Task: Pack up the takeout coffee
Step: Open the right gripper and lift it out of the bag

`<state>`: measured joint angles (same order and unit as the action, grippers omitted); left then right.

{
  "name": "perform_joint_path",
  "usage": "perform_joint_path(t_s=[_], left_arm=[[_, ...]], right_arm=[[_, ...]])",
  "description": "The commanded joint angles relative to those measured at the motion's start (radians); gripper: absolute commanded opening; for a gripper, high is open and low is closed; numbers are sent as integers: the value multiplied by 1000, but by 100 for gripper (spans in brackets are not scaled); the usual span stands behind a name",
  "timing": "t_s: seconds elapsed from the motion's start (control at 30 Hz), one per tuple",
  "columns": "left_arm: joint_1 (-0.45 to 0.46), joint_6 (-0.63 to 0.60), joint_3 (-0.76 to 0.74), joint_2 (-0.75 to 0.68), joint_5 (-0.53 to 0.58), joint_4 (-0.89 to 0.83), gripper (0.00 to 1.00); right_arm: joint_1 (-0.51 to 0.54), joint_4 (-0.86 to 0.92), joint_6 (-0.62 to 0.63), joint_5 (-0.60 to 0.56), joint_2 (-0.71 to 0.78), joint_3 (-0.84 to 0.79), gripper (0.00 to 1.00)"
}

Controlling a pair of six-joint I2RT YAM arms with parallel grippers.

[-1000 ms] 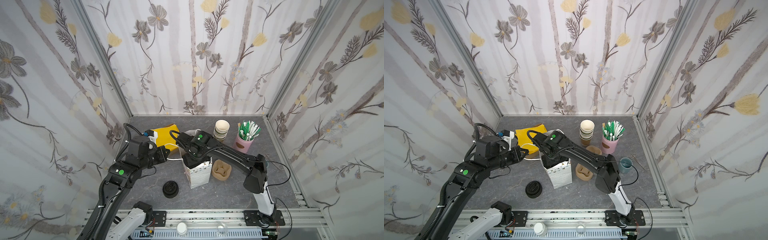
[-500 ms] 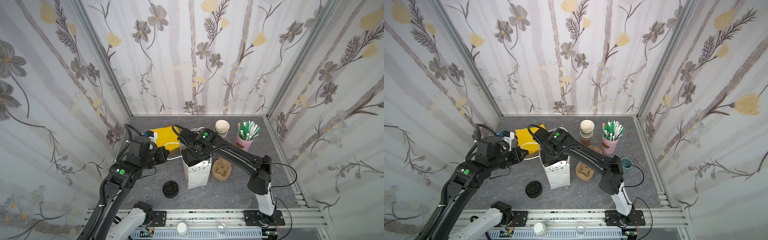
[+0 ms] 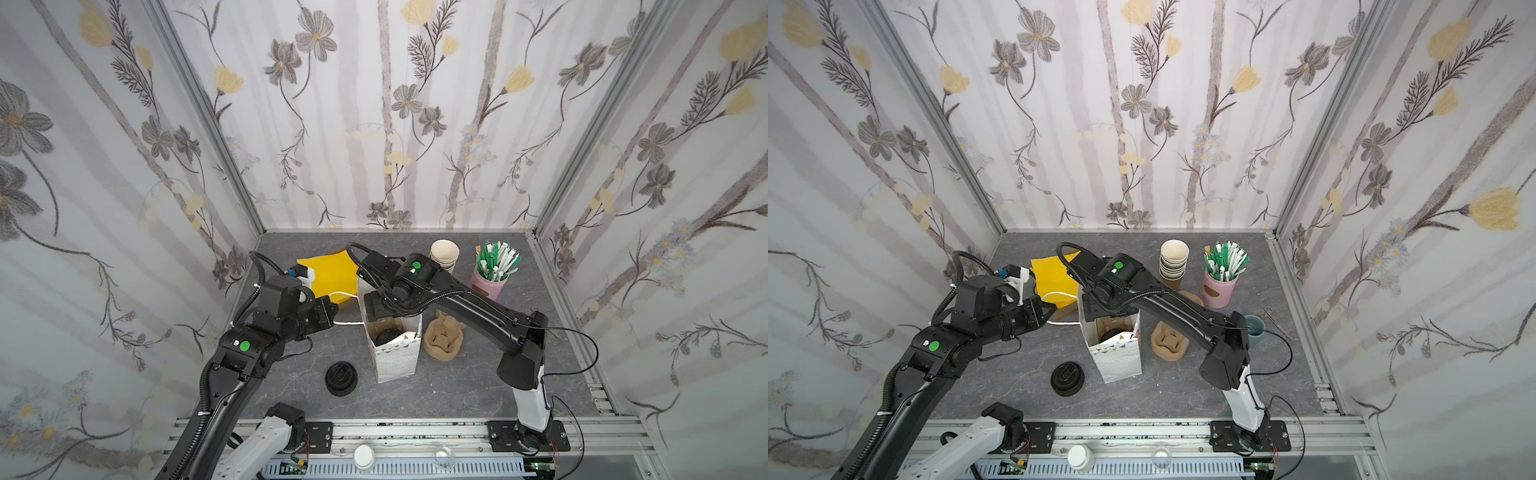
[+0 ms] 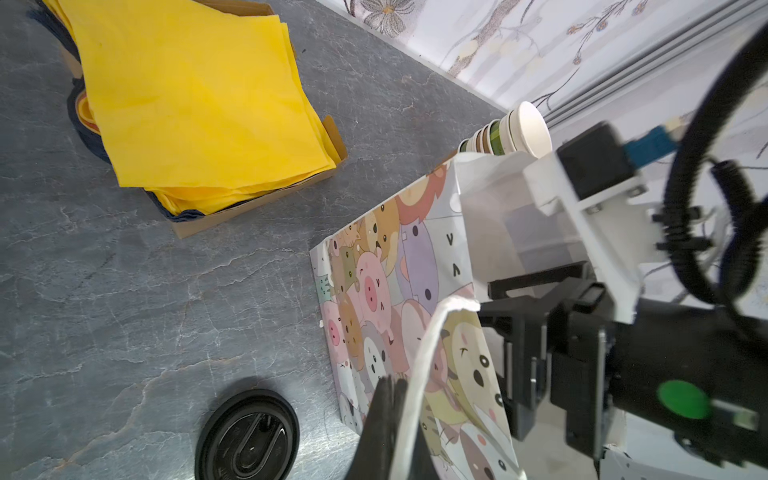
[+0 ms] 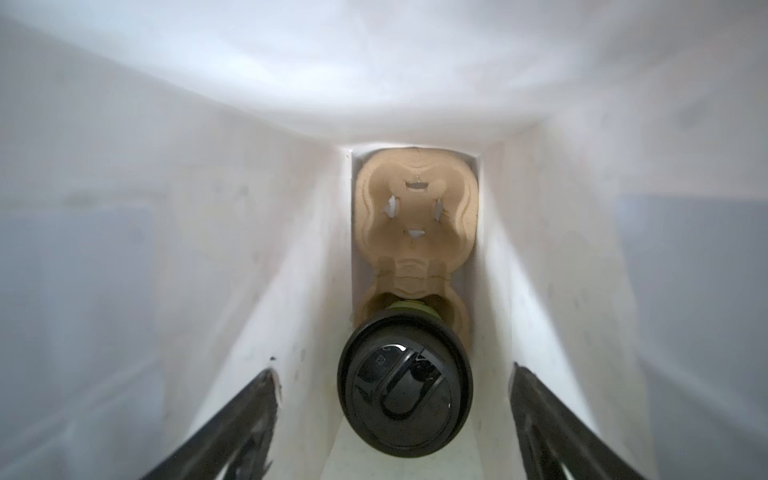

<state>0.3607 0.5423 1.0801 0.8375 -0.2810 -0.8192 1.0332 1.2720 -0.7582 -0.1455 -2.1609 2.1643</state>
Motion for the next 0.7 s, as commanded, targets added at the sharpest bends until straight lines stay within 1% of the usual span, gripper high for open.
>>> perform_joint_path(t_s=[0.0, 0.1, 0.17, 0.2, 0.3, 0.4, 0.5, 0.57, 0.63, 0.67], left_arm=[[0, -2, -3, -2, 8, 5, 0], [0, -3, -5, -3, 8, 5, 0], [0, -2, -4, -4, 9, 5, 0], [0, -1, -6, -5, 9, 5, 7], [0, 1, -9, -13, 12, 8, 37], [1, -16, 14, -27, 28, 9, 59], [0, -21, 50, -54, 75, 14, 77], [0, -10, 88, -68, 124, 22, 90], [0, 7, 128, -77, 199, 36, 100], [1, 20, 147, -84, 258, 46, 100]], right_arm=[[2, -89, -7, -28, 38, 14, 87], [8, -137, 14, -29, 67, 16, 87], [19, -185, 53, -23, 85, 21, 86], [31, -212, 83, -25, 96, 28, 86], [74, -305, 175, -26, 130, 62, 85], [99, -375, 232, -53, 176, 64, 85], [100, -398, 265, -83, 218, 64, 82], [107, -404, 295, -139, 254, 61, 81], [113, -405, 322, -219, 295, 50, 80], [114, -406, 336, -261, 320, 34, 80]])
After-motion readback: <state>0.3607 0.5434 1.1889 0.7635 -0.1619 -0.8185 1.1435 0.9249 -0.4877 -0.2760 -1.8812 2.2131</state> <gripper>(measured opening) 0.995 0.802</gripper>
